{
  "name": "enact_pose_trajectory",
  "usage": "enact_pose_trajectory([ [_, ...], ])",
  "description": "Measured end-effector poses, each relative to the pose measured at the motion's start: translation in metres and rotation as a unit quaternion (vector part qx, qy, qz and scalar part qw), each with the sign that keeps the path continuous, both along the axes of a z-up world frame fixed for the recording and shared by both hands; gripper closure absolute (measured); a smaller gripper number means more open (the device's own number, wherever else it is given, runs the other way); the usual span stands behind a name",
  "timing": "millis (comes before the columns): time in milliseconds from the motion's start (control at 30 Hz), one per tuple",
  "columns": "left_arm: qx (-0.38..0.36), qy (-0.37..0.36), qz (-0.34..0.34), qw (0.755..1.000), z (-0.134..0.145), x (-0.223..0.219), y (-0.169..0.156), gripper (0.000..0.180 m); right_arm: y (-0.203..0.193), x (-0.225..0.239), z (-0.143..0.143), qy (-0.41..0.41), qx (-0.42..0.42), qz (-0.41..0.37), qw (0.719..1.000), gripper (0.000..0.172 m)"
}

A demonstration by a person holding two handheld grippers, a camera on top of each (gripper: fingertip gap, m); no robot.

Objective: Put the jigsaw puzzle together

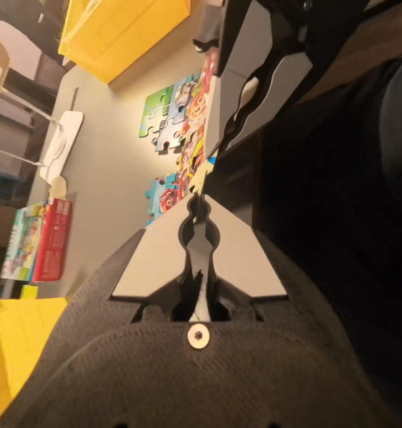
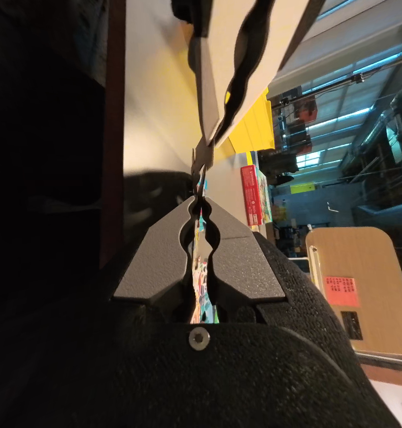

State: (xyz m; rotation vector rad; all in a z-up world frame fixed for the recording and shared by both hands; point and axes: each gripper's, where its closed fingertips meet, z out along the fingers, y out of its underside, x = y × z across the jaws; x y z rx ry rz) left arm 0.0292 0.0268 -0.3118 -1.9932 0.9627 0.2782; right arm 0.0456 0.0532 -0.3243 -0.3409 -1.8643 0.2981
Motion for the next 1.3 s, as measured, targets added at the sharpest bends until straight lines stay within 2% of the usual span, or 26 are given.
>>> enact_pose_trajectory([
  [133,0.041,0.098,0.006,0.994,0.002,0.0,0.005,0.18,0.01,-0.002,0.009,0.01,-0.058,-0.035,0.998,0.172],
  [233,0.052,0.171,-0.002,0.984,-0.011,0.0,0.001,0.18,0.022,-0.001,0.022,0.032,-0.102,-0.061,0.992,0.172],
  [333,0.071,0.2,0.019,0.977,-0.019,-0.01,-0.002,0.18,0.028,0.001,0.025,0.029,-0.119,-0.063,0.991,0.172],
  [467,0.122,0.073,0.049,0.989,0.01,-0.019,-0.011,0.18,0.032,0.001,0.016,0.022,-0.11,-0.067,0.991,0.172],
  [533,0.15,0.046,0.076,0.985,0.026,-0.033,-0.015,0.18,0.033,0.001,0.023,0.043,-0.126,-0.068,0.989,0.172],
  [633,0.193,0.01,0.118,0.974,0.047,-0.053,-0.02,0.18,0.039,0.005,0.047,0.08,-0.23,-0.062,0.968,0.172],
  [700,0.227,-0.009,0.166,0.959,0.068,-0.074,-0.025,0.18,0.048,0.006,0.059,0.084,-0.322,-0.059,0.941,0.172],
  [767,0.253,-0.021,0.242,0.937,0.091,-0.111,-0.036,0.18,0.058,0.006,0.07,0.086,-0.417,-0.049,0.903,0.172],
  [867,0.223,-0.033,0.392,0.892,0.106,-0.193,-0.063,0.18,0.071,0.006,0.086,0.097,-0.485,-0.039,0.868,0.172],
  [933,0.188,-0.09,0.45,0.868,0.104,-0.236,-0.074,0.18,0.073,0.002,0.095,0.098,-0.509,-0.026,0.855,0.172],
  [967,0.173,-0.127,0.466,0.858,0.101,-0.253,-0.076,0.168,0.073,-0.001,0.099,0.097,-0.518,-0.019,0.85,0.172],
  [1000,0.162,-0.168,0.483,0.844,0.098,-0.266,-0.077,0.126,0.072,-0.004,0.103,0.097,-0.525,-0.012,0.846,0.172],
  [1033,0.147,-0.208,0.492,0.833,0.096,-0.272,-0.075,0.094,0.071,-0.007,0.107,0.096,-0.531,0.0,0.842,0.172],
  [1067,0.146,-0.245,0.468,0.837,0.1,-0.263,-0.065,0.077,0.068,-0.01,0.112,0.095,-0.537,0.014,0.838,0.172],
  [1100,0.164,-0.273,0.42,0.85,0.112,-0.243,-0.052,0.075,0.065,-0.013,0.117,0.095,-0.545,0.028,0.833,0.172],
  [1167,0.188,-0.309,0.293,0.885,0.131,-0.179,-0.021,0.087,0.054,-0.018,0.128,0.09,-0.576,0.077,0.809,0.172],
  [1233,0.146,-0.343,0.187,0.909,0.124,-0.108,0.005,0.094,0.044,-0.025,0.141,0.079,-0.625,0.122,0.767,0.172],
  [1300,0.077,-0.372,0.124,0.917,0.102,-0.055,0.026,0.092,0.036,-0.033,0.151,0.068,-0.666,0.16,0.725,0.172],
])
